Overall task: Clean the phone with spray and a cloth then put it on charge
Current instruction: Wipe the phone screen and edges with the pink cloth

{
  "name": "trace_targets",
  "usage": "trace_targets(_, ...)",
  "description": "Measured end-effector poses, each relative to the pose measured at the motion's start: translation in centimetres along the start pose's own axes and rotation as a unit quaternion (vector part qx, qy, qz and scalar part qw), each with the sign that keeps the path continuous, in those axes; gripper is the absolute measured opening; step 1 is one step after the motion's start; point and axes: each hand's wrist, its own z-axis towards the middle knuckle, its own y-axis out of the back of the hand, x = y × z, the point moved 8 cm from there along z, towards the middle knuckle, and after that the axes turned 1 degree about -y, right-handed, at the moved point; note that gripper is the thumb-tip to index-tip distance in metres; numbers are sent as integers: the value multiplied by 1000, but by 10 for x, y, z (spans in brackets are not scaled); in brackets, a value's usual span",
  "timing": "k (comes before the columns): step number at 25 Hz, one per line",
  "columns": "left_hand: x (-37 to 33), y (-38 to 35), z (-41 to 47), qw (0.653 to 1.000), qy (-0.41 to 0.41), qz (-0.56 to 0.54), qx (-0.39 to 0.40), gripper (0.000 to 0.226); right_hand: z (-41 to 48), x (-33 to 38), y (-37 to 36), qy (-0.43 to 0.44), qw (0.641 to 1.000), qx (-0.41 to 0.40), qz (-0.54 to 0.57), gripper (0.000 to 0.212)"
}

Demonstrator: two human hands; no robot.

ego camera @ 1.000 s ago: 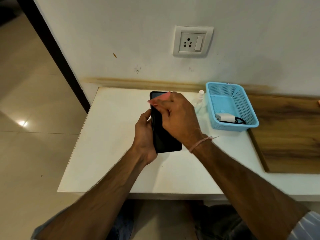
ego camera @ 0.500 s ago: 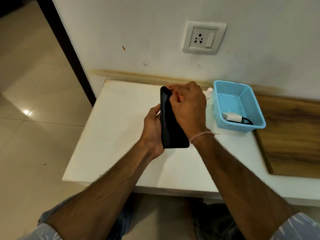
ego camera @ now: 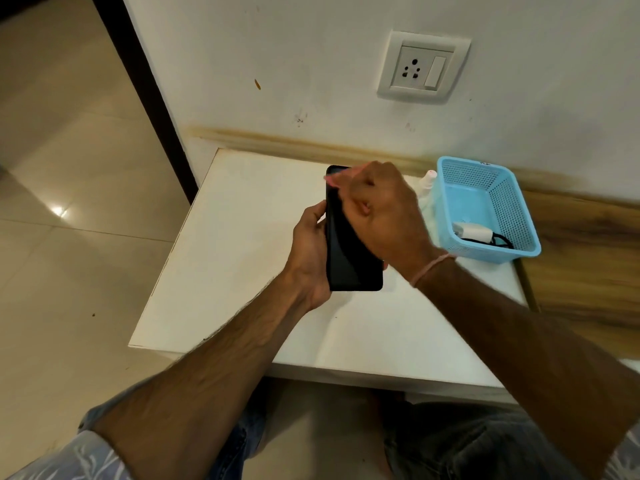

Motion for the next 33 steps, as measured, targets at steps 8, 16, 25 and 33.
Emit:
trace_targets(8,0,6,2,1000,4,10,-28,50,-2,12,-4,-20,1000,-8,18,22)
trace_targets(16,-1,11,3,999,-3,17,-43,48,0,5,-4,-79,997,-18,10,27)
trace_targets(25,-4,9,1,998,-2,22,-58,50,-16,19,-11,-47,998,-43,4,24)
trace_targets(33,-7,12,-1,997,-9,33,-73,48,-10,16,-10,-82,995,-47,15,20)
